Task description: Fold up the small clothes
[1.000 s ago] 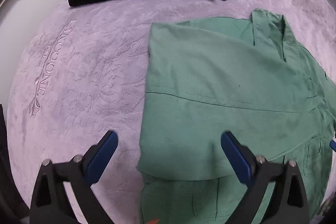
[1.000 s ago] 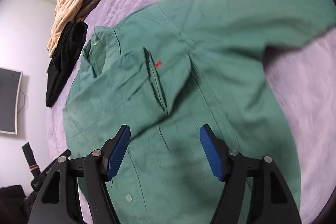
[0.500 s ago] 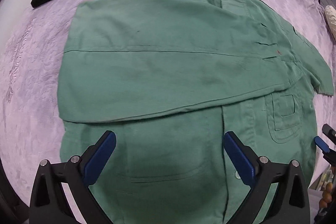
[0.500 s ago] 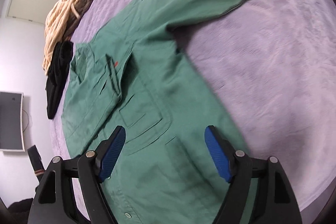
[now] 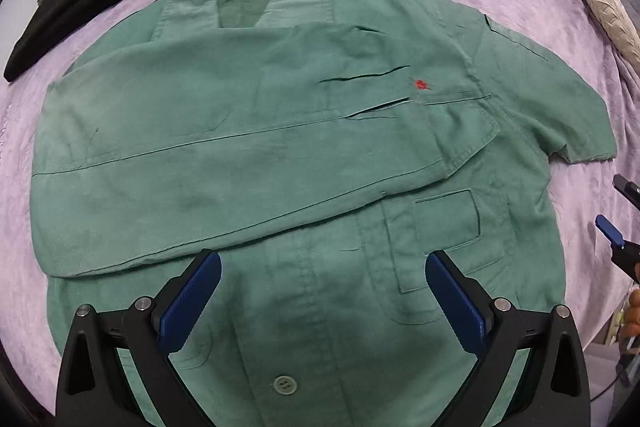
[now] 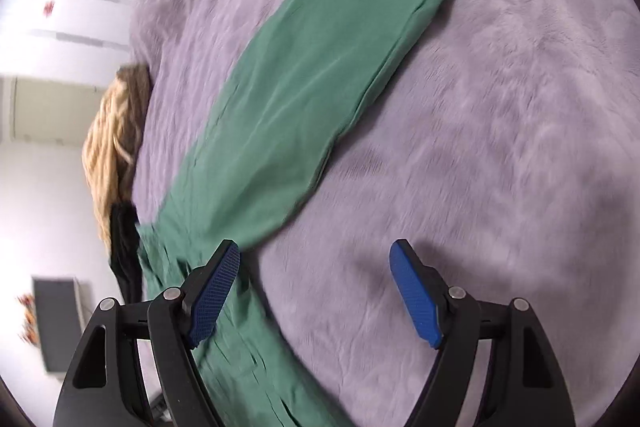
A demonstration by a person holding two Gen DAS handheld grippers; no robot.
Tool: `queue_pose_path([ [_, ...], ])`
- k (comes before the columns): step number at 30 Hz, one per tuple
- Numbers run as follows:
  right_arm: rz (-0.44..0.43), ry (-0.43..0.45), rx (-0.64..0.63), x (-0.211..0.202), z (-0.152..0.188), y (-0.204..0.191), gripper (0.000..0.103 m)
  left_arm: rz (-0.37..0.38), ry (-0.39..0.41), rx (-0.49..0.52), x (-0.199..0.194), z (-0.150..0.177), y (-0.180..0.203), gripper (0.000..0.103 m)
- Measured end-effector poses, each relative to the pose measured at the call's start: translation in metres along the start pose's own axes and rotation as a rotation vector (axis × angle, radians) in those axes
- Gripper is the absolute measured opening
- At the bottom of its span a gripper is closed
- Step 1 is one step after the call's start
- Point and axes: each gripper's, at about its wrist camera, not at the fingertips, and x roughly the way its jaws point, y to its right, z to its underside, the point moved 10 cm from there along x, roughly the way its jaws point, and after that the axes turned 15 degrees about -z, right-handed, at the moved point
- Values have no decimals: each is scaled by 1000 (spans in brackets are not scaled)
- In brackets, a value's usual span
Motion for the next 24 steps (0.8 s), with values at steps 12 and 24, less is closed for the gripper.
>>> queue_pose_path([
  [12, -212, 183, 202, 24, -105, 20, 81, 36, -48, -19, 8, -6, 53, 102],
  [24, -419, 76, 40, 32, -99, -78, 4, -19, -50, -67, -8, 5, 38, 102],
])
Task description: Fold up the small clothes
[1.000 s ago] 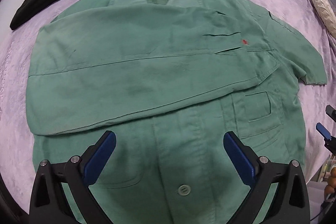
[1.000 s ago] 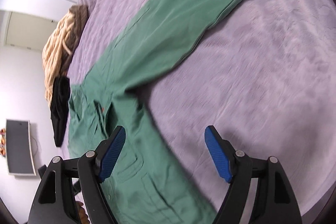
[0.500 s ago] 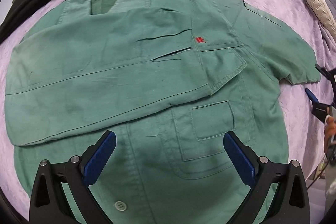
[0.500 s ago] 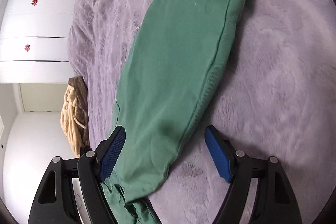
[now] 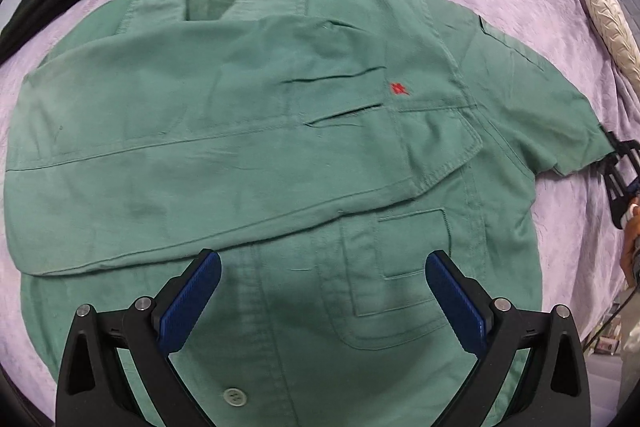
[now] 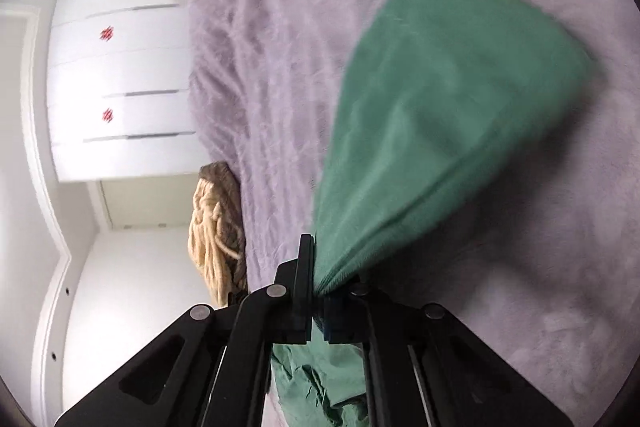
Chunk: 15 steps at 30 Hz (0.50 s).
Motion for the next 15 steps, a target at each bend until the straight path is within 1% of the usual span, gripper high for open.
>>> queue_pose_path([
  [2, 5, -91, -122, 20, 19, -35, 4, -1, 14, -6, -4, 1, -12, 102],
  [3, 6, -136, -178, 30, 32, -51, 4, -4, 25, -10, -10, 4, -25, 102],
  [4, 7, -193, -249, 44, 52, -71, 4, -9, 35, -18, -13, 6, -34, 102],
  [5, 8, -237, -304, 55, 68, -86, 4, -30, 44, -31, -15, 5, -42, 102],
  [6, 13, -285, -364, 68, 87, -101, 4, -37, 54, -45, -17, 4, -53, 102],
  [7, 29, -346, -441, 85, 113, -115, 4, -42, 61, -57, -20, 4, -61, 102],
  [9, 58, -451, -570, 110, 164, -132, 4, -58, 82, -82, -25, 4, -83, 102],
  [10, 87, -525, -649, 128, 199, -137, 4, -69, 91, -93, -27, 5, -93, 102],
  [12, 141, -635, -754, 150, 257, -130, 4, -92, 108, -119, -29, 4, -115, 102],
  [13, 168, -691, -791, 163, 287, -120, 4, -100, 111, -133, -28, 4, -124, 102],
  [15, 222, -788, -790, 185, 337, -90, 4, -112, 109, -168, -28, 10, -151, 102],
])
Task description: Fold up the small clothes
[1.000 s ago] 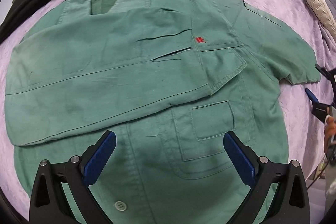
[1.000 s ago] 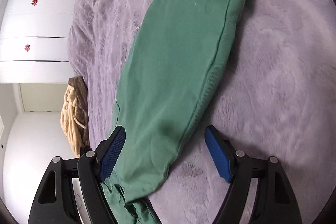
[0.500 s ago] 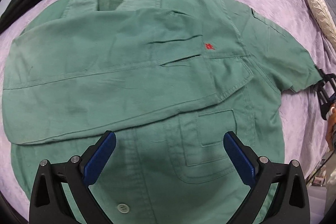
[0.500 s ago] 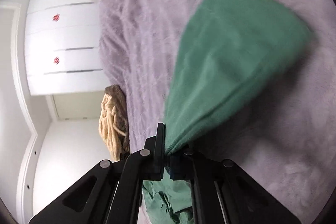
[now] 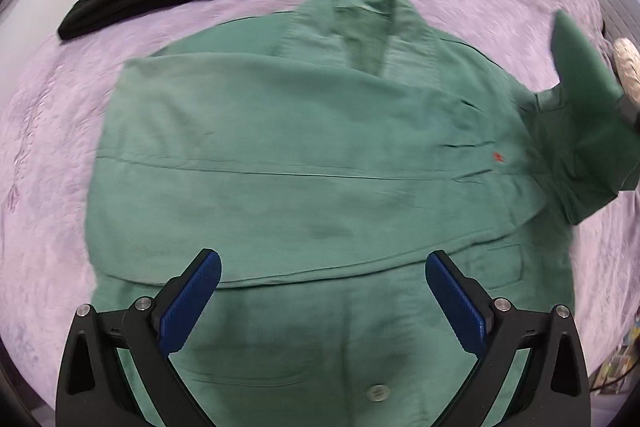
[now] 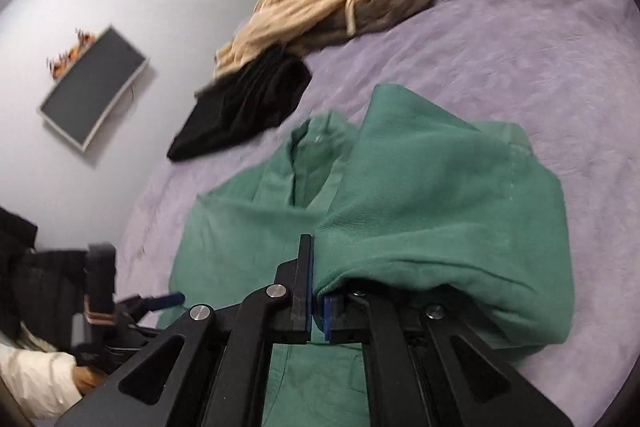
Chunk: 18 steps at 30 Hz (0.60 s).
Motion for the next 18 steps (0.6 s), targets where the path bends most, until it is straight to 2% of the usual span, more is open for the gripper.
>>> queue_pose_path([
  [2, 29, -95, 39, 50, 26, 7, 7, -12, -9, -30, 4, 3, -20, 102],
  [4, 113, -174, 107, 85, 49, 27, 9, -23, -16, -53, 6, 10, -46, 102],
  [6, 123, -173, 192, 93, 56, 38, 16, -35, -23, -63, 8, 19, -67, 102],
  [8, 41, -78, 308, 79, 53, 39, 44, -47, -28, -70, 10, 28, -87, 102],
  [9, 29, -20, 352, 68, 51, 41, 68, -51, -28, -74, 11, 31, -96, 102],
  [10, 31, 71, 401, 50, 44, 48, 72, -53, -32, -81, 13, 35, -105, 102],
  [13, 36, 230, 551, 21, 31, 73, 71, -51, -55, -110, 20, 44, -126, 102],
  [14, 27, 274, 610, 16, 27, 83, 67, -49, -62, -118, 22, 47, -132, 102],
  [15, 27, 289, 640, 16, 25, 88, 41, -47, -69, -129, 24, 50, -138, 102],
  [16, 37, 287, 635, 15, 22, 87, 8, -45, -71, -136, 25, 51, -142, 102],
  [18, 97, 262, 523, 20, 5, 72, 7, -42, -67, -145, 24, 53, -148, 102],
])
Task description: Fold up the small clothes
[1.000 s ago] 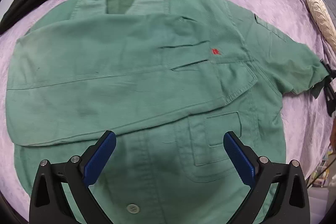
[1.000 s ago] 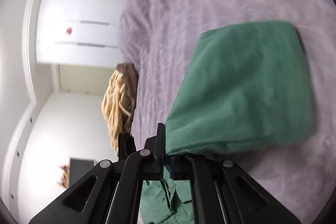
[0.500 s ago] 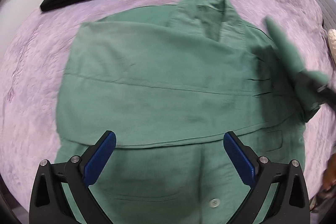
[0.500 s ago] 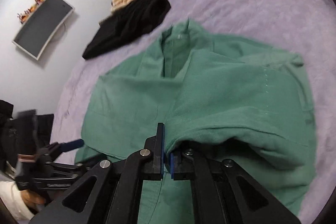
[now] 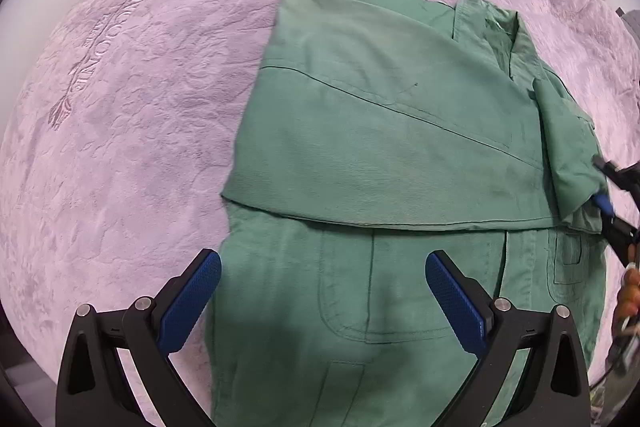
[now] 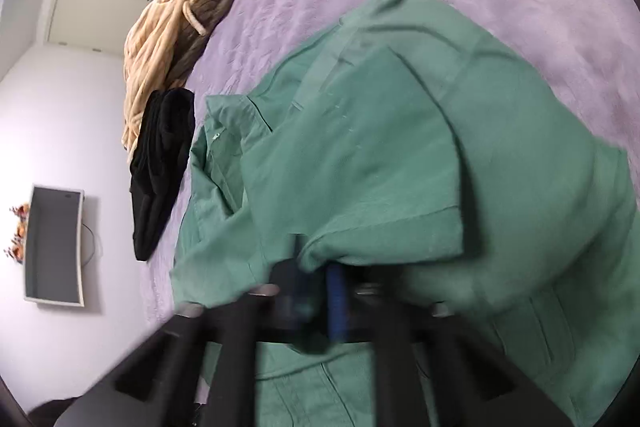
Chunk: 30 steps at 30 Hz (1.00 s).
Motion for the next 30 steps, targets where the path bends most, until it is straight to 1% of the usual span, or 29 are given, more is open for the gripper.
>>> queue_pose_path([
  [1, 31, -23, -137, 6, 3, -26, 7, 2, 6, -3, -1, 0, -4, 102],
  [3, 76, -80, -373, 16, 22, -69, 6, 4, 19, -5, -4, 0, -11, 102],
  [4, 97, -133, -507, 22, 44, -89, 6, 2, 26, -6, -6, -1, -15, 102],
  [6, 125, -228, -682, 46, 78, -113, 6, -5, 37, -16, -6, -2, -24, 102],
  [7, 148, -280, -762, 59, 99, -120, 7, -11, 36, -27, -6, -3, -30, 102],
  [8, 181, -340, -834, 70, 123, -119, 7, -16, 34, -36, -5, -4, -34, 102],
  [9, 204, -396, -874, 82, 141, -116, 11, -22, 32, -52, -4, -5, -39, 102],
  [10, 233, -465, -895, 92, 161, -106, 12, -26, 32, -63, -4, -6, -44, 102],
  [11, 260, -508, -898, 97, 172, -96, 13, -29, 33, -74, -4, -7, -47, 102],
  [12, 273, -536, -894, 99, 182, -89, 24, -31, 36, -82, -4, -7, -50, 102],
  [13, 244, -546, -871, 96, 189, -86, 40, -32, 35, -86, -3, -8, -52, 102],
  [14, 203, -545, -839, 89, 194, -86, 49, -31, 32, -86, -2, -9, -52, 102],
  [15, 170, -542, -803, 81, 196, -85, 62, -20, 31, -86, -2, -11, -49, 102],
  [16, 151, -525, -754, 69, 193, -80, 67, -5, 32, -85, -2, -13, -45, 102],
  [18, 150, -488, -658, 47, 181, -63, 67, 41, 28, -73, -2, -18, -28, 102],
  [20, 144, -438, -490, 20, 162, -32, 67, 94, 20, -55, -2, -26, -3, 102],
  [22, 119, -355, -279, -11, 135, 5, 67, 154, 15, -35, -3, -36, 25, 102],
  [24, 97, -267, -115, -37, 113, 37, 67, 212, 1, -2, -1, -44, 55, 102],
  [25, 92, -220, -32, -51, 100, 56, 67, 230, -8, 16, 3, -48, 71, 102],
  [27, 59, -150, 75, -66, 83, 80, 67, 240, -33, 42, 14, -55, 95, 102],
  [28, 14, -114, 128, -72, 73, 89, 67, 240, -43, 48, 19, -58, 103, 102],
  [30, -22, -54, 199, -77, 55, 102, 67, 223, -47, 46, 27, -64, 113, 102],
])
